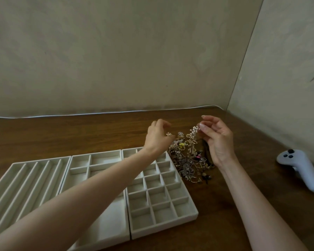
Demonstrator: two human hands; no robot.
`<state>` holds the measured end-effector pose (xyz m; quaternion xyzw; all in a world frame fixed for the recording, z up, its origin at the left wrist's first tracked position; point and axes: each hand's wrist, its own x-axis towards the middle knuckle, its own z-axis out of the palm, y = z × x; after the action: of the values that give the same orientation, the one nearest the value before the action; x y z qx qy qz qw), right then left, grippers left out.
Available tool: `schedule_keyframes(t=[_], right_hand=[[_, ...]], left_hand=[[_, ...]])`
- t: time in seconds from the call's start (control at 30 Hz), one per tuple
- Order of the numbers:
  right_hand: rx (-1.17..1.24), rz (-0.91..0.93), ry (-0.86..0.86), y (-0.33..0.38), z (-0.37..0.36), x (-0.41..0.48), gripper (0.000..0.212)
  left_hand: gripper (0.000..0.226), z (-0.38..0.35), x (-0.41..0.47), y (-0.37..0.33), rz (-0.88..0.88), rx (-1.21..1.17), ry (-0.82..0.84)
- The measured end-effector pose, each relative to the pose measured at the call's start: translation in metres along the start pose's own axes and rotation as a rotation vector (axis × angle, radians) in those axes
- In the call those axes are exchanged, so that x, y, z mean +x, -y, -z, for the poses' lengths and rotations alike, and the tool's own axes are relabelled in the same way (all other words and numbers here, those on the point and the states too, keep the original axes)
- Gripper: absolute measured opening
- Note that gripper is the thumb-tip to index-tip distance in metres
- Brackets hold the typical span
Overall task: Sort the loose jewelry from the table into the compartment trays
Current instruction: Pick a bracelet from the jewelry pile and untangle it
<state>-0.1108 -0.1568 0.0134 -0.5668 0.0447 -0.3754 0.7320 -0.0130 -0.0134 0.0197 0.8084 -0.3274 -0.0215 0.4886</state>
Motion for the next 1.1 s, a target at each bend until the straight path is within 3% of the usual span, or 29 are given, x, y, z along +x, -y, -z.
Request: schedule_keyframes(t=[0.13,0.33,0.4,0.53,0.63,0.77,0.93,1.1], right_hand=[[0.156,-0.018,0.062,0.002,-0.007,-0.001,0.023],[0.311,-0.028,0.154,0.007,-0.005,-0.001,0.029],[0.226,-0.011,0.174,0.006,-0.003,0.000,0.031],[-0.196,-0.049,0.281,0.000,-0.005,-0.003,0.042],[-0.302,-0.111,0.272,-0.006,-0.011,-0.006,0.035],[-0.400,-0.077,0.142,-0.005,-0.008,-0.006,0.011],[-0.270,-0.082,0.080,-0.006,-0.003,-0.003,0.007],[-0.157,0.004,0.036,-0.003,-0.003,-0.002,0.010]], left_hand=[[0.026,-0.005,-0.002,-0.009,-0.133,-0.144,0.279],[0.011,-0.009,0.002,-0.011,-0.165,-0.048,0.206],[0.011,-0.005,0.003,-0.012,-0.132,-0.168,0.178],[0.006,0.003,0.004,-0.018,-0.039,-0.498,0.162],[0.005,0.005,0.005,-0.020,-0.019,-0.575,0.124],[0.011,0.003,0.005,-0.015,-0.011,-0.493,0.099],[0.010,0.003,0.006,-0.006,0.023,-0.420,0.128],[0.010,-0.001,0.007,0.004,-0.117,0.122,0.041]])
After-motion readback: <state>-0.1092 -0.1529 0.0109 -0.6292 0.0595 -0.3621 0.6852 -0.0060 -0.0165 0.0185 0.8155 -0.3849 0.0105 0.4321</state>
